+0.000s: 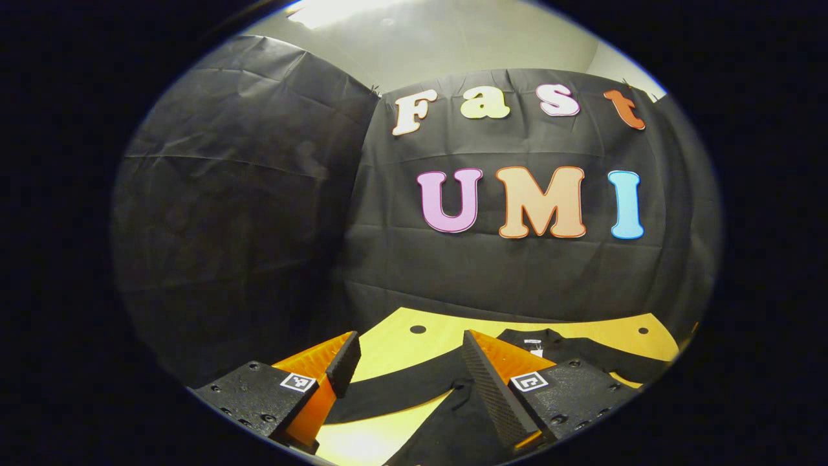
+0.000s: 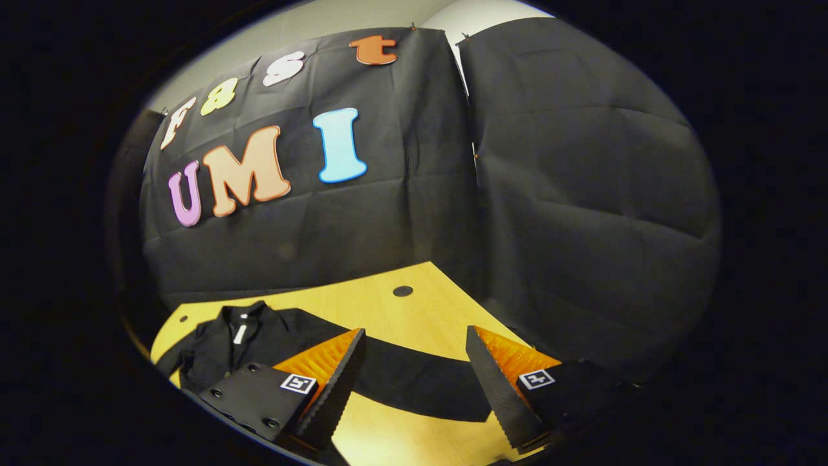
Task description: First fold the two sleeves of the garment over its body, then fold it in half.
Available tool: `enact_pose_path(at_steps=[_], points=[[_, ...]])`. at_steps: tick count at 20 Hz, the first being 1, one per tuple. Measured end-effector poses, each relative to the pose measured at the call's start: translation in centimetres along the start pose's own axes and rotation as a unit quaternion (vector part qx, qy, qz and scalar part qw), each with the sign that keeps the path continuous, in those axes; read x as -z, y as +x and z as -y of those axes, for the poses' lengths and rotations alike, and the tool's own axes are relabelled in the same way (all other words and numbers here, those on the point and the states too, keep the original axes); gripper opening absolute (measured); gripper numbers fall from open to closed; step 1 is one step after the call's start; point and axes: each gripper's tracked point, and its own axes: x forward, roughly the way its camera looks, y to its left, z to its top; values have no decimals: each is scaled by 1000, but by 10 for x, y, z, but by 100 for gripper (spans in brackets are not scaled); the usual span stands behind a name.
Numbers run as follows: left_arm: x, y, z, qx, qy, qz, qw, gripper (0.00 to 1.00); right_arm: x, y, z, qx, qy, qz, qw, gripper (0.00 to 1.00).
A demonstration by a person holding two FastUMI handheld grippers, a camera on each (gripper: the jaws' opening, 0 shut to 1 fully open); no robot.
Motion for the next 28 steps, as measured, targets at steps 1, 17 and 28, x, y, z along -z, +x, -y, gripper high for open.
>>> enact_pose_path(at_steps=[1,17,28], points=[[2,-1,-1,-2,3,-3,1000,93,5,6,4,3,-3,-7,1000,98],[22,-7,13,-3,26,-35,999,92,97,73,45,27,-17,-129,991,98],[38,-13,17,-4,23,-53,998,93,136,92,60,39,1,-189,981,94]])
